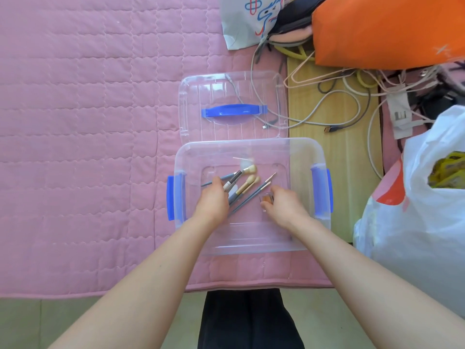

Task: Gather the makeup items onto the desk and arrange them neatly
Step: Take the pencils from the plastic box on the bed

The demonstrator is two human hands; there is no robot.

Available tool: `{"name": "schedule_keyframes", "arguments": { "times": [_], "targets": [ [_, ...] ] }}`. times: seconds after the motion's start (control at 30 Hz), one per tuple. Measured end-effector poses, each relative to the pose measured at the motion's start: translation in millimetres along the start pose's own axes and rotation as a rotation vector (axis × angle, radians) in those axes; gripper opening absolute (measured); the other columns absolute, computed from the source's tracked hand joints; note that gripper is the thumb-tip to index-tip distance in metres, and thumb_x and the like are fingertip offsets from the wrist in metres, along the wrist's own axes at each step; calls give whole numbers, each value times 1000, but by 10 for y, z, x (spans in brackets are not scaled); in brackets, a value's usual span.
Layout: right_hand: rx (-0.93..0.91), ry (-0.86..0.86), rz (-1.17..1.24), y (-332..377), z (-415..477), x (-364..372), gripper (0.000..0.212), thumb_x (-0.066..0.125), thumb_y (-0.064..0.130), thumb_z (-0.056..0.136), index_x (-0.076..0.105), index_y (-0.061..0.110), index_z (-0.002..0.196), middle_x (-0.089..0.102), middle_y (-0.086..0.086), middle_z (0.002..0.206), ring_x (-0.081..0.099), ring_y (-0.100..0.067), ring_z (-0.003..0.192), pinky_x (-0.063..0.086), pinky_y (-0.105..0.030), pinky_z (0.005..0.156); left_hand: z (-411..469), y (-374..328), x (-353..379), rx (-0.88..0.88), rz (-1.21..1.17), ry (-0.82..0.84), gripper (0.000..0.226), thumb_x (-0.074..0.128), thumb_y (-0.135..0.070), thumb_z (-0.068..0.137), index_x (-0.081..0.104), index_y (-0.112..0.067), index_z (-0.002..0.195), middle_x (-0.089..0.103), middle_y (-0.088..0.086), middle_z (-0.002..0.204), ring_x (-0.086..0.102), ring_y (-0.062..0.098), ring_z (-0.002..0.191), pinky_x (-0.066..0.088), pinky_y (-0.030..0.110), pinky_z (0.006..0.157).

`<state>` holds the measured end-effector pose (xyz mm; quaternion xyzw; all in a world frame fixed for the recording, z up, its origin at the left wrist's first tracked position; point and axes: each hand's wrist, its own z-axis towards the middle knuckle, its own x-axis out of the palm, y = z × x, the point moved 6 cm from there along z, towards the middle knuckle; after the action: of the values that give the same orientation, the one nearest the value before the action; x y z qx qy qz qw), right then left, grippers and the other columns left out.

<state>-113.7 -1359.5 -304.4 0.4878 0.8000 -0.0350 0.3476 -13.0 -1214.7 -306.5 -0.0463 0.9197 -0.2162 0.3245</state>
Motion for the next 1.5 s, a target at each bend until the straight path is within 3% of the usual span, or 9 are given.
{"name": "schedule_keyframes", "arguments": {
  "times": [0.13, 0.27, 0.37, 0.43, 0.63, 0.87, 1.03, 1.27, 1.5],
  "targets": [
    [-64, -38, 184, 74, -176, -158, 33, 62, 25, 87, 36, 26, 67, 51, 5, 69, 53, -23, 71, 33, -23, 51, -124, -47, -153, -24, -100, -37, 18, 32, -11, 98, 47, -3, 105, 60, 19, 97, 53, 36, 82, 42, 39, 64],
    [-91, -56, 439, 139, -394, -281, 21, 65, 29, 85, 45, 25, 76, 64, -5, 85, 67, -24, 76, 52, -38, 67, -270, -97, -233, -50, -288, -39, 18, 38, -14, 98, 52, -3, 100, 64, 19, 97, 59, 38, 91, 51, 48, 78],
    [-136, -91, 595, 198, -633, -414, 17, 67, 27, 84, 51, 21, 81, 64, 4, 77, 68, -11, 60, 52, -25, 51, -476, -198, -306, -7, -402, -62, 19, 45, -18, 97, 56, -11, 84, 65, 10, 81, 61, 29, 78, 50, 35, 70],
    [-156, -91, 662, 237, -813, -508, 15, 66, 26, 87, 54, 19, 82, 65, 3, 78, 69, -11, 61, 54, -26, 51, -653, -283, -368, 25, -459, -80, 22, 48, -18, 96, 53, -16, 75, 61, 1, 68, 55, 19, 64, 44, 21, 58],
    [-174, -89, 838, 341, -1382, -801, 15, 58, 32, 92, 61, 17, 93, 63, 1, 82, 70, -18, 72, 54, -30, 58, -1249, -480, -574, 48, -626, -148, 23, 46, -19, 97, 57, -1, 87, 56, 0, 67, 48, 6, 51, 41, 16, 53],
    [-274, -47, 755, 495, -2061, -1166, 26, 53, 41, 92, 58, 16, 94, 56, 2, 74, 68, -9, 68, 45, -26, 54, -2078, -762, -789, 40, -804, -231, 21, 44, -21, 100, 57, -7, 90, 58, 0, 72, 51, 9, 55, 44, 23, 57],
    [-376, -7, 675, 613, -2568, -1363, 29, 54, 39, 93, 51, 41, 64, 49, 17, 58, 68, -9, 67, 44, -23, 50, -2737, -909, -928, 31, -898, -314, 21, 46, -22, 99, 58, -14, 83, 58, -5, 69, 52, 7, 56, 44, 16, 53],
    [-495, 75, 492, 738, -3219, -1420, 22, 60, 38, 90, 57, 17, 84, 62, 1, 74, 67, -7, 62, 47, -21, 48, -3645, -825, -1036, -35, -944, -513, 19, 46, -28, 97, 60, -23, 85, 66, -9, 76, 58, 7, 59, 46, 15, 55],
    [-587, 241, 371, 1023, -3874, -1197, 26, 62, 35, 88, 62, 9, 89, 70, -12, 73, 66, -12, 57, 50, -26, 52, -4543, -416, -980, -189, -1096, -752, 17, 46, -21, 99, 60, -14, 90, 72, -1, 81, 59, 11, 54, 55, 39, 69]
  ]
}}
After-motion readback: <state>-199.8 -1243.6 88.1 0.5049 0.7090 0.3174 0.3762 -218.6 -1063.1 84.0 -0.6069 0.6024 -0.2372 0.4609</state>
